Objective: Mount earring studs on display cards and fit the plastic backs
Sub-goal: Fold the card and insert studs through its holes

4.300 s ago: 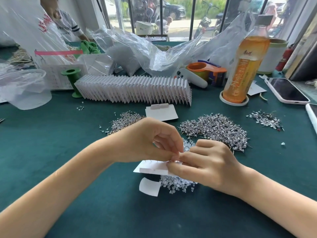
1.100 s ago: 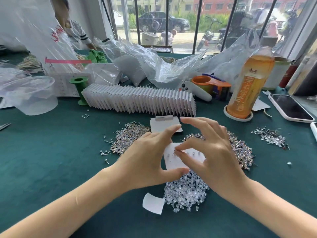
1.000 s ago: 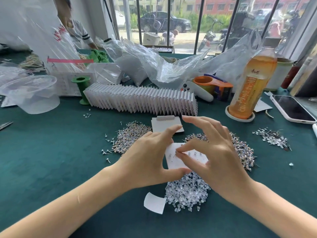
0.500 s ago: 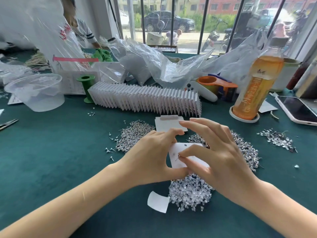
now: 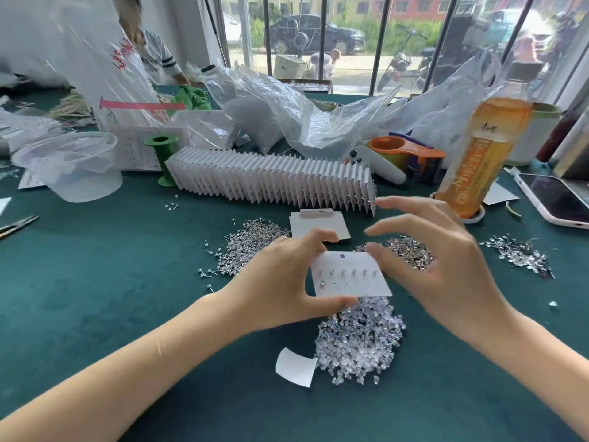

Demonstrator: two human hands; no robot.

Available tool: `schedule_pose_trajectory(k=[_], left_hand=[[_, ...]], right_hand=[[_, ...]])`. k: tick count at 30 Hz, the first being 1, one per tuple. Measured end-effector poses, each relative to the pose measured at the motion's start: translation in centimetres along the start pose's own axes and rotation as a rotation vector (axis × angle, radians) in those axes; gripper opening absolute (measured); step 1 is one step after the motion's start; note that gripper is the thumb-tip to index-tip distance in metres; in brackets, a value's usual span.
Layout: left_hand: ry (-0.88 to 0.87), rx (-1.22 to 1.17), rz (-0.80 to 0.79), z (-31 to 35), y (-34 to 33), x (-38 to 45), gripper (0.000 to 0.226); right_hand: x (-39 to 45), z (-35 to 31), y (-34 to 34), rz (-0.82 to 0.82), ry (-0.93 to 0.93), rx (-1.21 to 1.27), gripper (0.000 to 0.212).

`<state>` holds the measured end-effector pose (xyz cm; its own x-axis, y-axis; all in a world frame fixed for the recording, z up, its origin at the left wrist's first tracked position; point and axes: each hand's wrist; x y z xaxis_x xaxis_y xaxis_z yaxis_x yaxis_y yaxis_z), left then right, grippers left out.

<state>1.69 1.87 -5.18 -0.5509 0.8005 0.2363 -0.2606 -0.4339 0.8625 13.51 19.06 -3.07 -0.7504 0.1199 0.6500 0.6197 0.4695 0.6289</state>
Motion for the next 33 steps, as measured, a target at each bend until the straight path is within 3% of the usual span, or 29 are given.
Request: schedule_pose_trajectory(k=[4, 9, 12, 26, 33], left_hand=[[0.071, 0.023, 0.034, -0.9, 0.1, 0.4, 0.077], [0.159, 0.038, 0.104, -2.1, 0.2, 0.9, 0.067], [0.172, 0.052, 0.119, -2.3, 0.2, 1.0, 0.067], [0.152, 0.079, 0.090, -2.1, 0.1, 0.7, 0.073], [0.106, 0.033, 0.043, -1.4, 0.0, 0.4, 0.077]], right_hand=[[0.4, 2.4, 0.8, -0.088, -0.207, -0.080, 0.011], [-0.2, 3.5, 0.1, -0.347, -0.243, -0.207, 0.009], [-0.4, 3.5, -0.3, -0.382, -0.227, -0.238, 0.009], [-0.9, 3.4, -0.9, -0.343, -0.163, -0.272, 0.007], [-0.2, 2.1, 0.0, -0.055, -0.262, 0.094, 0.013]])
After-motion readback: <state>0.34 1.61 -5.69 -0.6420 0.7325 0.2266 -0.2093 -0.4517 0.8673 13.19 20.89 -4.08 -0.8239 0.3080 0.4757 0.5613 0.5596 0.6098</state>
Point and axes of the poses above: each hand's wrist, its own x-axis towards the middle knuckle, its own y-axis out of the back of the hand, z = x × y, and after that the axes turned 5 degrees about y, right-handed
